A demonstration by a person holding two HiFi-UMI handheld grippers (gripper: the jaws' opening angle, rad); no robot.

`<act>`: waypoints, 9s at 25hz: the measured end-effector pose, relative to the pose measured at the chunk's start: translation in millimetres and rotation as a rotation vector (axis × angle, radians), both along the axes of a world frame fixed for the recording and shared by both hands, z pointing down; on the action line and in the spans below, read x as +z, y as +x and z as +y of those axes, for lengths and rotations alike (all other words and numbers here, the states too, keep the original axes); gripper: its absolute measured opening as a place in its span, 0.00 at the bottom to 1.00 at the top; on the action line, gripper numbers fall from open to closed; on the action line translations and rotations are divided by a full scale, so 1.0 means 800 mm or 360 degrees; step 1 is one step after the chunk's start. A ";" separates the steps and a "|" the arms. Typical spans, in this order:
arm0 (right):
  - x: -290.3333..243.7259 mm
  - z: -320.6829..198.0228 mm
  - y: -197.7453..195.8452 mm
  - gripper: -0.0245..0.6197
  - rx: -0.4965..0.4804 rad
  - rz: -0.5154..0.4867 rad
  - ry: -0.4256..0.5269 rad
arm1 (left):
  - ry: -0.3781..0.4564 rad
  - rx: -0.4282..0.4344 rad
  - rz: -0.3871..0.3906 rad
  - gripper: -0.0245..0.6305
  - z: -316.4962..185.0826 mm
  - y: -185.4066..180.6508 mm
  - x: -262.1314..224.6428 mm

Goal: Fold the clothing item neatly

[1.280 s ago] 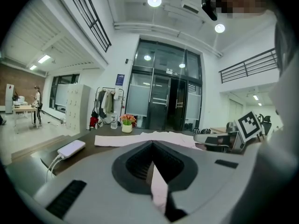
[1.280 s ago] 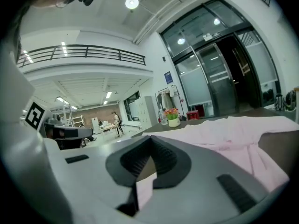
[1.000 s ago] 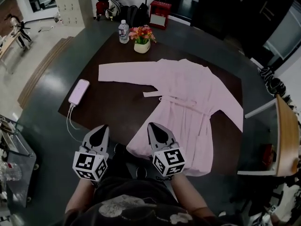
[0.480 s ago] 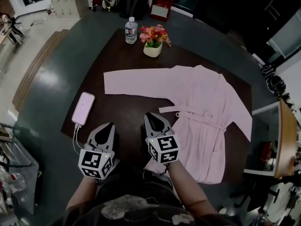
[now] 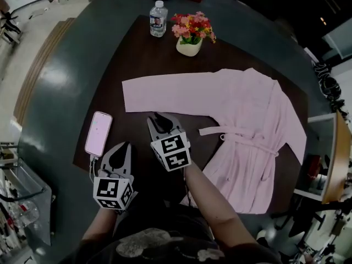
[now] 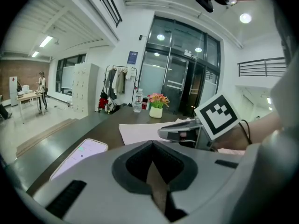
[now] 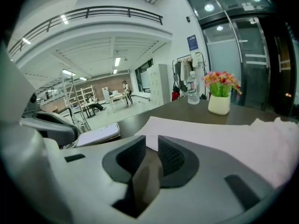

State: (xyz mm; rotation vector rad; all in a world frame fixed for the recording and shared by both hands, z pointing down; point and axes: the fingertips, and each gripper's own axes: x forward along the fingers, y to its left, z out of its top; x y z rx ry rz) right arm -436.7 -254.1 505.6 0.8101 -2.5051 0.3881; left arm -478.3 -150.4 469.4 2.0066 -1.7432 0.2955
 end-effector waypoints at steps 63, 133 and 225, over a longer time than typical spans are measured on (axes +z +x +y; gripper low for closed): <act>-0.051 -0.084 0.508 0.07 0.0462 -0.0379 -0.0101 | 0.0116 0.0364 0.0020 0.05 -0.074 0.429 -0.032; 0.023 -0.189 0.878 0.04 0.1208 0.0690 0.0037 | -0.0025 0.0424 0.0062 0.05 -0.082 0.453 0.008; -0.031 0.028 1.218 0.07 0.0951 0.0154 0.0289 | 0.0075 0.0218 -0.0064 0.05 0.050 0.916 -0.024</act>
